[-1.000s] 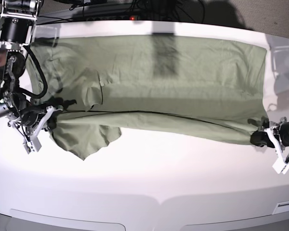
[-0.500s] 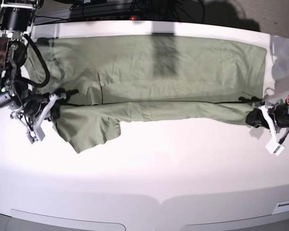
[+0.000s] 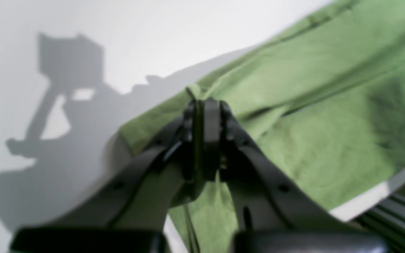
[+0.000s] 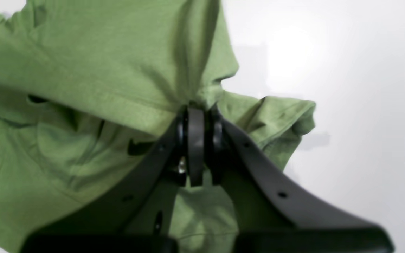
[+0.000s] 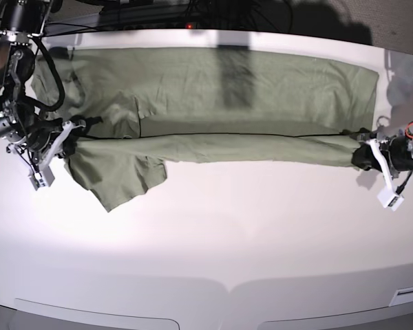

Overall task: Fold the T-shirt properly
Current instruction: 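Lower the folded hem edge onto the shirt with both grippers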

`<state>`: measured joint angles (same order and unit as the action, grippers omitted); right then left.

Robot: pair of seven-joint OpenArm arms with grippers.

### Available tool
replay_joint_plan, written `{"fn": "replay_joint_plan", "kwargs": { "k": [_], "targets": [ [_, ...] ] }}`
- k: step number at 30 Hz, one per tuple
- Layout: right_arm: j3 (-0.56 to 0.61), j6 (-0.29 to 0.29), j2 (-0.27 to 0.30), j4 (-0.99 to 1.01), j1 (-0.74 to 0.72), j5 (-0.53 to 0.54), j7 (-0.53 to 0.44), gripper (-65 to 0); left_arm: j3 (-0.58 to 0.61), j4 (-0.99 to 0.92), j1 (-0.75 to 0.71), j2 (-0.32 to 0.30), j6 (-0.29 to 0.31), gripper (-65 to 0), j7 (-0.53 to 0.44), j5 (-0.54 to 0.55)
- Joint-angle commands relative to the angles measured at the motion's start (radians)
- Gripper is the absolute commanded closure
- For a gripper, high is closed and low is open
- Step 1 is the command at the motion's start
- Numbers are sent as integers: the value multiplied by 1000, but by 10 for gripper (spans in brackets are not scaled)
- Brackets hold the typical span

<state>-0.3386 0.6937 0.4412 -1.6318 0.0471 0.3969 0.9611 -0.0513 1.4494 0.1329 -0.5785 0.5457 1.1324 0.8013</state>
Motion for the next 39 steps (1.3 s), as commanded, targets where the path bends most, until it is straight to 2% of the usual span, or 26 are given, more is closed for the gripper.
{"fn": "replay_joint_plan", "kwargs": {
  "k": [1, 3, 6, 10, 20, 27, 34, 37, 39],
  "targets": [
    [-13, 4, 19, -18, -12, 9, -14, 0, -14, 27, 19, -15, 0, 0, -11, 9],
    [-15, 4, 19, -18, -10, 28, -9, 0, -37, 43, 19, -3, -1, 0, -10, -3],
    [-14, 4, 18, -18, -10, 31, -7, 0, -88, 59, 19, 39, -37, 0, -6, -36],
    [-15, 4, 18, -17, -4, 30, 6, 0, -119, 59, 11, 84, -39, 0, 16, -42],
    [-15, 4, 16, -11, 59, 18, 0, 0, -118, 58, -80, 99, -38, 0, 18, -43],
    [-15, -29, -1, -6, 66, 19, 6, 0, -118, 58, -148, 99, -37, 0, -10, -71],
    [-15, -29, 0, -6, 84, -24, 4, 0, -118, 58, -158, 99, -38, 0, -130, -228],
    [-15, -78, 0, -6, 84, -86, -30, 0, -118, 58, -158, 99, -38, 0, -218, -279],
    [-15, -89, 1, -6, 84, -109, -42, 0, -118, 58, -158, 99, -38, 0, -262, -308]
  ]
}}
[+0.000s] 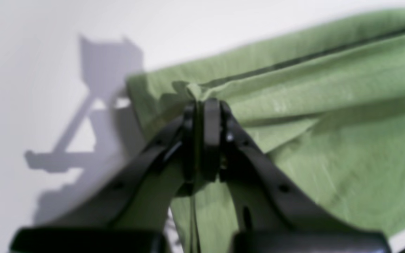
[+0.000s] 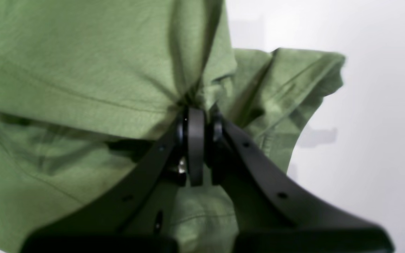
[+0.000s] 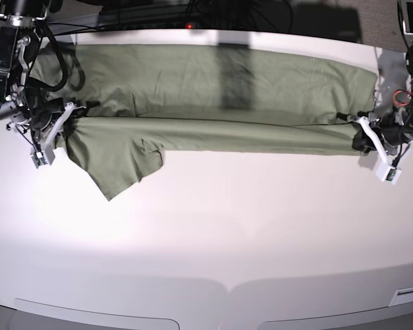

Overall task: Fold the T-shirt properly
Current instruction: 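Lower the folded hem edge onto the shirt with both grippers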

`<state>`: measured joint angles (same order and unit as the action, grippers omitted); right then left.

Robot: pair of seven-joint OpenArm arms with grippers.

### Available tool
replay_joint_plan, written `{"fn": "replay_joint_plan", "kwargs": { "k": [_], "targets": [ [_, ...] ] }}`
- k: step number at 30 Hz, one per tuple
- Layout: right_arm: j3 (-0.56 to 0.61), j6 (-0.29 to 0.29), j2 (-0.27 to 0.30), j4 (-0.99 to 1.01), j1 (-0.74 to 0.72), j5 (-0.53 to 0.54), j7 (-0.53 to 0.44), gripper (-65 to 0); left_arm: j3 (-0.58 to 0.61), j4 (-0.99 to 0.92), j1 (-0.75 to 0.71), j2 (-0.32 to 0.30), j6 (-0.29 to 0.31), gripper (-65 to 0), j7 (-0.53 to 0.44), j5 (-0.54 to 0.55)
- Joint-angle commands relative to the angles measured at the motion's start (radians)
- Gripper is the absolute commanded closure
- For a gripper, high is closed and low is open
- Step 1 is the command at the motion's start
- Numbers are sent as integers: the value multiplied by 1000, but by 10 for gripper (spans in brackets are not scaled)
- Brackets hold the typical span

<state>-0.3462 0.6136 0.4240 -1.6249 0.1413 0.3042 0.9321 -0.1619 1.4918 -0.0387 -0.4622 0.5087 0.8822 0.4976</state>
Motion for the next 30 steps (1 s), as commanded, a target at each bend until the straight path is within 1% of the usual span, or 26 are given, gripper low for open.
{"fn": "replay_joint_plan", "kwargs": {
  "k": [1, 3, 7, 17, 18, 20, 21, 22, 23, 26, 30],
  "targets": [
    [-7, -9, 19, -13, -11, -16, -15, 0, -8, 15, 14, -17, -1, 0, -25, -13],
    [-7, -9, 19, -13, -11, -15, -15, 0, -8, 15, 13, -18, -1, 0, -23, -26],
    [-7, -9, 19, -13, -10, -14, -10, 0, -8, 15, 10, -17, -1, 0, 14, -26],
    [-7, -11, 19, -13, 6, -13, 4, 0, -8, 13, 5, -18, -1, 0, 38, -26],
    [-7, -11, 19, -13, 12, -13, 4, -17, -8, 14, 5, -18, -1, -53, 38, -26],
    [-7, -10, 19, -13, 28, -14, 4, -131, -8, 13, 5, -18, -1, -210, 37, -26],
    [-7, -10, 19, -13, 36, -18, 7, -176, -8, 14, 5, -18, -1, -270, 38, -26],
    [-7, -10, 19, -13, 45, -18, 9, -212, -8, 13, 5, -18, -1, -310, 38, -27],
    [-7, -10, 19, -13, 55, -18, 10, -241, -8, 14, 5, -18, -1, -332, 38, -27],
    [-7, -10, 19, -13, 72, -25, 10, -294, -8, 14, 5, -18, -1, -335, 37, -26],
    [-7, -11, 19, -13, 68, -42, -6, -296, -8, 14, 9, -18, -1, -335, 37, -26]
  ]
}}
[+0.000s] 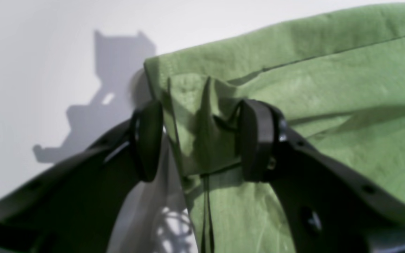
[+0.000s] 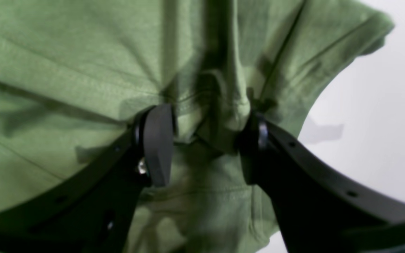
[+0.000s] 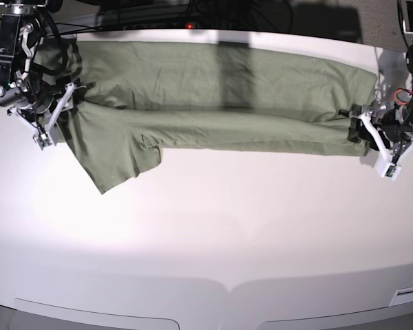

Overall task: Fold the T-shirt properly
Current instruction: 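Lower the folded hem edge onto the shirt with both grippers, then release the edge and reposition both grippers at the shirt's ends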

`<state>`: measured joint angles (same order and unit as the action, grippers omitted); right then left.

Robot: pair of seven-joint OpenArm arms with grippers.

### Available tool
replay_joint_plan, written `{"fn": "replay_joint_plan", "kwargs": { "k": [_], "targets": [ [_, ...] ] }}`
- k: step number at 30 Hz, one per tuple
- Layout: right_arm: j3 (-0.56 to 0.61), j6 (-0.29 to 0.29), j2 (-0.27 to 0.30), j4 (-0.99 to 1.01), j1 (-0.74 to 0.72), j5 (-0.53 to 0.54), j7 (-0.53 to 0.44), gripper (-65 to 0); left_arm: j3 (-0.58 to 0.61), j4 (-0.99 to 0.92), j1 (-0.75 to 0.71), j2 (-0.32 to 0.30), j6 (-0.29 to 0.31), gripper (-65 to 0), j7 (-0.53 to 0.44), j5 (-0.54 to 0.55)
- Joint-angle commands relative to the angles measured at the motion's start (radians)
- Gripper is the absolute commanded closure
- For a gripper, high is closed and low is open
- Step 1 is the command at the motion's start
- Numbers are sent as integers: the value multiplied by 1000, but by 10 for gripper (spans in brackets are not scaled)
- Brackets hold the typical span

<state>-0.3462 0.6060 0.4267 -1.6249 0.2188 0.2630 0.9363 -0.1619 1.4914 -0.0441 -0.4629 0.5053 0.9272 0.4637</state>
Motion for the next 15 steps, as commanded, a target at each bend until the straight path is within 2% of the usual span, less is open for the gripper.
{"fn": "replay_joint_plan", "kwargs": {
  "k": [1, 4, 7, 9, 12, 15],
  "targets": [
    [-7, -4, 16, -13, -14, -1, -14, -295, -8, 14, 16, -17, 2, -335, -8, 7],
    [-18, -4, 17, -13, -19, -3, -16, -296, -8, 14, 16, -17, 2, -335, -9, 6],
    [-55, -4, 16, -13, -19, -3, -35, -295, -8, 14, 16, -17, -5, -335, -29, -50],
    [-86, -4, 17, -13, -19, -2, -39, -296, -8, 14, 16, -17, -44, -335, -56, -97],
    [-136, -4, 17, -13, -19, -2, -69, -296, -8, 14, 17, -17, -106, -335, -69, -97],
    [-187, -4, 17, -13, -21, -2, -95, -296, -8, 14, 18, -17, -124, -335, -74, -97]
  ]
}}
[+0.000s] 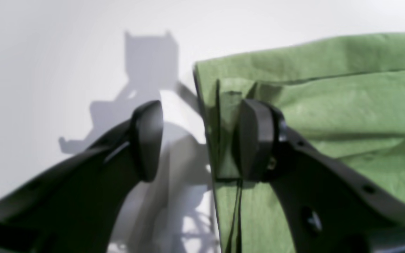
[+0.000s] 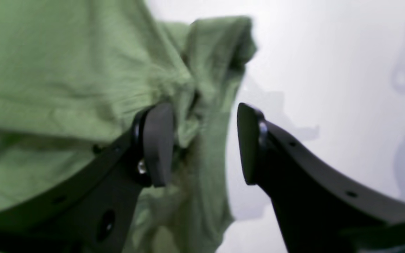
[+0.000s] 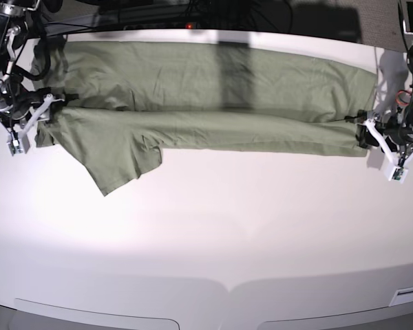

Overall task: Fold the T-shirt properly
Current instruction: 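Release the edge and reposition both grippers at the shirt's ends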

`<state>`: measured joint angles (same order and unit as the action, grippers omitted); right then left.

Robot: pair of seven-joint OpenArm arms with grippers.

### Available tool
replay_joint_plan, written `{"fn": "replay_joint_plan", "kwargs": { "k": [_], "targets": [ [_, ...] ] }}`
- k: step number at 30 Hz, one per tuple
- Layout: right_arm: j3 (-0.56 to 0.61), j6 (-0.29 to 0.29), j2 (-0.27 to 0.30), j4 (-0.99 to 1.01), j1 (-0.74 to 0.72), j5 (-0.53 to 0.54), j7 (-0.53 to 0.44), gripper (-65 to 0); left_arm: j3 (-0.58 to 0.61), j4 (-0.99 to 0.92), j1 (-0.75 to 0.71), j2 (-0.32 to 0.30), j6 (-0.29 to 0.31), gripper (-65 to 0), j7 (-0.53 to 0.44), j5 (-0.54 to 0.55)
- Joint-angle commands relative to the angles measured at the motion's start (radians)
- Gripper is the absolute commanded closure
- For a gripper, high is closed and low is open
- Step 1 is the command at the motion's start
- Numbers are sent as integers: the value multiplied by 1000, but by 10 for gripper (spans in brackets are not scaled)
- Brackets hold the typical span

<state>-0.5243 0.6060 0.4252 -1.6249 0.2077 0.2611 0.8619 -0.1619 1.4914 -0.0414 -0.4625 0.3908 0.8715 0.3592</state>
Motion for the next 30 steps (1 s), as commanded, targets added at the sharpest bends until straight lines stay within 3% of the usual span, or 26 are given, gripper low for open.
{"fn": "replay_joint_plan", "kwargs": {
  "k": [1, 4, 9, 13, 16, 21, 25, 30],
  "targets": [
    [-26, -4, 18, -13, -11, 0, -28, -296, -8, 14, 17, -17, -11, -335, -23, 8],
    [-74, -8, 18, -13, -14, 16, -32, -296, -8, 16, 34, -17, -14, -335, -29, 8],
    [-143, -7, 18, -13, -61, 286, -31, -295, -8, 16, 96, -8, -57, -335, -109, 8],
    [-142, 18, 13, -13, -118, 422, 3, -295, -8, 16, 127, 45, -68, -335, -90, 40],
    [-102, 42, -14, -13, -134, 399, 34, -295, -8, 16, 105, 106, -50, -335, -76, 59],
    [-29, 48, -95, -13, -132, 215, 13, -295, -8, 13, 45, 188, -44, -335, -66, -43],
    [2, 47, -132, 30, -132, 143, -54, -295, -7, 5, 3, 200, -45, -332, -64, -71],
    [41, 45, -131, 154, -142, 78, -104, -295, -7, -89, 11, 199, -44, -263, -81, -71]
  ]
}}
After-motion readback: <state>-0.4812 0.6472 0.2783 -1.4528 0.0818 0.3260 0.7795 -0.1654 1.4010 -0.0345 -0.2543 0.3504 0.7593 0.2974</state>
